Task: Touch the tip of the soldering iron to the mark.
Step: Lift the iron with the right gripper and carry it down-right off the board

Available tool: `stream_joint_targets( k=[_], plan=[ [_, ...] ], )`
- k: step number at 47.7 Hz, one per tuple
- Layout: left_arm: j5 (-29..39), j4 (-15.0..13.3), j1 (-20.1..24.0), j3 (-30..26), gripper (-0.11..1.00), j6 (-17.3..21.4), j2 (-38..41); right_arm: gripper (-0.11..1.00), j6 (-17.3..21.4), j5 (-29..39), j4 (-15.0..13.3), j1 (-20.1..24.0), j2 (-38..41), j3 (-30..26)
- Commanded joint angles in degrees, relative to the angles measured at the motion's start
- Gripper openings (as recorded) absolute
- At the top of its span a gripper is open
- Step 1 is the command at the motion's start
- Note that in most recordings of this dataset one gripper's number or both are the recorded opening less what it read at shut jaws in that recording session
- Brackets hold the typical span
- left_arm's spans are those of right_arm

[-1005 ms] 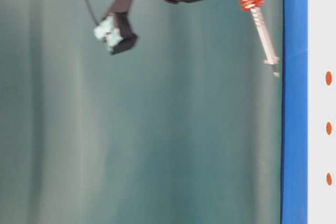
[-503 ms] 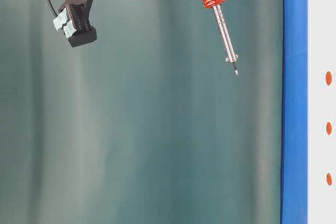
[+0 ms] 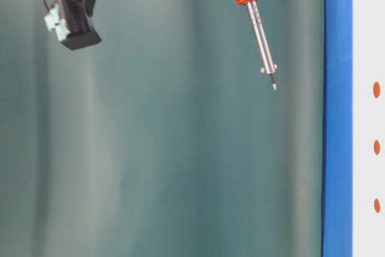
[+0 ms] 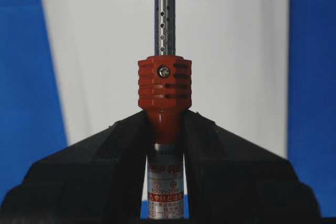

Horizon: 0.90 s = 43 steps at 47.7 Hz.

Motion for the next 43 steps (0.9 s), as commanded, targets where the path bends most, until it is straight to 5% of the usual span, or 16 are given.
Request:
stream_joint_targets(
  k=[1, 26, 34, 43],
  plan=[
    [-0.5, 0.2, 0.0, -0.7, 0.0, -0.1, 0.3, 0.06, 2.8, -0.1, 0.2, 3.4, -1.3, -0.4],
    [-0.6, 0.2, 0.0, -0.7, 0.0, -0.1, 0.3, 0.06, 27.9, -0.4, -4.4, 26.9, 0.5, -1.0],
    [-0.6, 0.2, 0.0, -0.7, 0.0, -0.1, 0.3, 0.06, 32.4, -0.7, -5.5, 30.9, 2.4, -1.2],
    [-0.8, 0.2, 0.0, -0.7, 0.0, -0.1, 0.3, 0.06, 33.2, -1.5, -5.9, 31.5, 3.4, -1.3]
  ],
)
